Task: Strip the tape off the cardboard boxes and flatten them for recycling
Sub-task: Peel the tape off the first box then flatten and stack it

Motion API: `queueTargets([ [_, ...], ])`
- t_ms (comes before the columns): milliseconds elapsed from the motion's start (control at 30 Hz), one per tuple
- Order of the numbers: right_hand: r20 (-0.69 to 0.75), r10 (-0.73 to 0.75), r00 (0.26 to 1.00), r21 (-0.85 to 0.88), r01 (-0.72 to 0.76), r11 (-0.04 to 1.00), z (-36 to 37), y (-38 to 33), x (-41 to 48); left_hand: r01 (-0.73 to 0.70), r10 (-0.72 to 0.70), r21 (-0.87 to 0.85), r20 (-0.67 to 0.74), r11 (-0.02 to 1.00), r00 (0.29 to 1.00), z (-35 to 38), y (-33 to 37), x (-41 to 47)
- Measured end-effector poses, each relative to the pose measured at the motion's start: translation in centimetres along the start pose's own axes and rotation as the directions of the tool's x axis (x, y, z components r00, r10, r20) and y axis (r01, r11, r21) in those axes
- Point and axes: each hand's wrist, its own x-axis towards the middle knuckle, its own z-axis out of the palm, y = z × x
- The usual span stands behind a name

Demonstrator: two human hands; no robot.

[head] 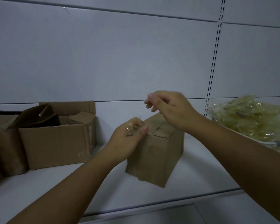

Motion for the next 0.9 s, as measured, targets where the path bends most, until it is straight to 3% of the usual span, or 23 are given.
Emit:
queueTargets([
  [67,0.26,0.186,0.948,-0.152,-0.15,0.977,0.7,2.1,-0.9,-0.001,0.001,-0.044,-0.017,0.999,1.0,-0.2,-0.5,-0.1],
  [133,0.388,0.255,0.886,-0.244,-0.168,0.955,1.2,3.6,-1.5,-0.048,0.042,-0.098,-0.064,0.994,0.997,-0.3,-0.9,-0.7],
  [300,0.412,0.364,0.836,-0.306,-0.249,0.919,1.6,4.4,-0.9,-0.113,0.05,-0.191,-0.308,0.975,0.95,0.5,-2.3,-2.6],
  [533,0.436,0.344,0.832,-0.299,-0.226,0.927,2.1,4.6,-0.6,-0.093,-0.033,-0.243,-0.468,0.965,0.883,1.4,-2.2,-3.3],
  [600,0.453,0.352,0.819,-0.286,-0.24,0.928,2.3,4.8,-0.4,-0.13,-0.077,-0.311,-0.574,0.942,0.815,0.4,-1.8,-3.2],
  [667,0.442,0.363,0.82,-0.289,-0.253,0.923,2.5,4.6,-0.4,-0.279,-0.092,-0.383,-0.716,0.881,0.692,-2.1,-0.8,-2.3],
  [700,0.417,0.366,0.832,-0.296,-0.257,0.92,2.5,4.5,-0.5,-0.379,-0.073,-0.424,-0.74,0.823,0.669,-3.4,0.0,-1.7],
  [767,0.33,0.34,0.881,-0.277,-0.254,0.927,2.6,4.2,-0.6,-0.474,0.039,-0.51,-0.65,0.718,0.759,-4.8,2.0,-0.3],
  [833,0.203,0.293,0.934,-0.18,-0.258,0.949,2.4,4.1,-0.8,-0.397,0.151,-0.512,-0.455,0.762,0.877,-4.2,3.7,1.0],
  [900,0.033,0.283,0.959,-0.047,-0.281,0.959,1.3,4.1,-1.4,-0.32,0.189,-0.428,-0.321,0.845,0.928,-3.3,5.0,2.6],
])
